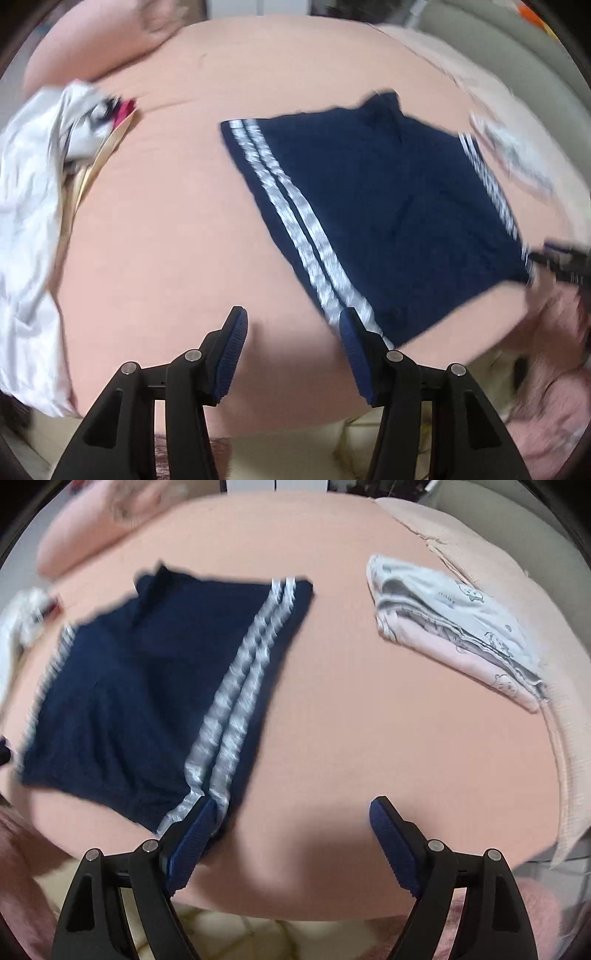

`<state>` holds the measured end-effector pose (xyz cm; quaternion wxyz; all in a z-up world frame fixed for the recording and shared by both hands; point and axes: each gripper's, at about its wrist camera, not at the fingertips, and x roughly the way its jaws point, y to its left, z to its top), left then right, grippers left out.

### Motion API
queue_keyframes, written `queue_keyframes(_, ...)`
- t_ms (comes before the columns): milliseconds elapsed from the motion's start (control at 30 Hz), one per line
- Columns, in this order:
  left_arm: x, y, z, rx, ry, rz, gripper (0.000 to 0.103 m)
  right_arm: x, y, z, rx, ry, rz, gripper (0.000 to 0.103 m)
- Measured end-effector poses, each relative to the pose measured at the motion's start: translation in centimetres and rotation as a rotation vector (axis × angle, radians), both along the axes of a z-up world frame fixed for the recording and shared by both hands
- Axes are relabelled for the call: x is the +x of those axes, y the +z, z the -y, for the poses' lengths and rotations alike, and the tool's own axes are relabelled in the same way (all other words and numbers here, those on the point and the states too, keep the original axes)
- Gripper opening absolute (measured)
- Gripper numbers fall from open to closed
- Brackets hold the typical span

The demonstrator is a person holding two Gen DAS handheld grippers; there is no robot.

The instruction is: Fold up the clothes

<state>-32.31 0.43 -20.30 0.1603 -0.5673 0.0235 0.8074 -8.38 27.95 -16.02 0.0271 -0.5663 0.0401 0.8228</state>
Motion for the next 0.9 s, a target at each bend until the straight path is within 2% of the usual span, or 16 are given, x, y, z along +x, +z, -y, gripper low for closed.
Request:
queue_keyframes(100,-0.3,-1.1,0.7,0.115,0.037,0.089,0.049,-0.5,-1.2,0.6,-0.214,0.003,0.061,0.085)
queue_keyframes(200,0.2,-2.3,0.6,0.196,0.034,0.170,0.049,-0.5,-1.7,2.0,-0.227,0.020,0.069,0.085)
queue_keyframes(267,0.5,-2.7,0.5,0.220,0.033,0.174,0.048,-0.7,-2.0,2.4,-0.250,0.037,0.069,0.085)
queue_keyframes(300,0.6,-2.6,0.2,0.217,0.022,0.162,0.048,-0.7,-1.9,2.6,-0.256,0.046,0.065,0.085)
queue_keyframes(367,0.8,-2.5,-0.7,0.213,-0.012,0.143,0.030,-0.7,-1.8,3.1,-0.268,0.065,0.058,0.078)
queue_keyframes(400,1.0,-2.3,-1.2,0.205,-0.029,0.132,0.026,-0.7,-1.8,3.3,-0.274,0.075,0.054,0.068)
queue_keyframes(467,1.2,-2.4,-2.2,0.158,-0.057,0.101,0.017,-0.8,-1.7,3.9,-0.283,0.097,0.049,0.058)
queue_keyframes(500,1.2,-2.5,-2.4,0.132,-0.060,0.098,0.016,-0.8,-1.6,4.2,-0.286,0.110,0.047,0.051)
queue_keyframes(633,1.1,-2.8,-1.8,0.077,-0.037,0.135,0.019,-0.5,-1.7,3.1,-0.223,0.109,0.072,0.050)
queue_keyframes(800,0.9,0.3,-2.8,0.068,-0.064,0.067,0.019,0.3,1.0,0.5,-0.206,0.030,-0.013,0.051)
queue_keyframes(833,0.6,0.7,-3.4,0.060,-0.074,0.044,0.019,-0.2,1.1,0.7,-0.209,0.027,-0.028,0.055)
queue_keyframes(900,-0.1,1.0,-4.8,0.049,-0.102,0.016,0.019,-1.3,-0.3,1.7,-0.160,0.059,0.020,0.058)
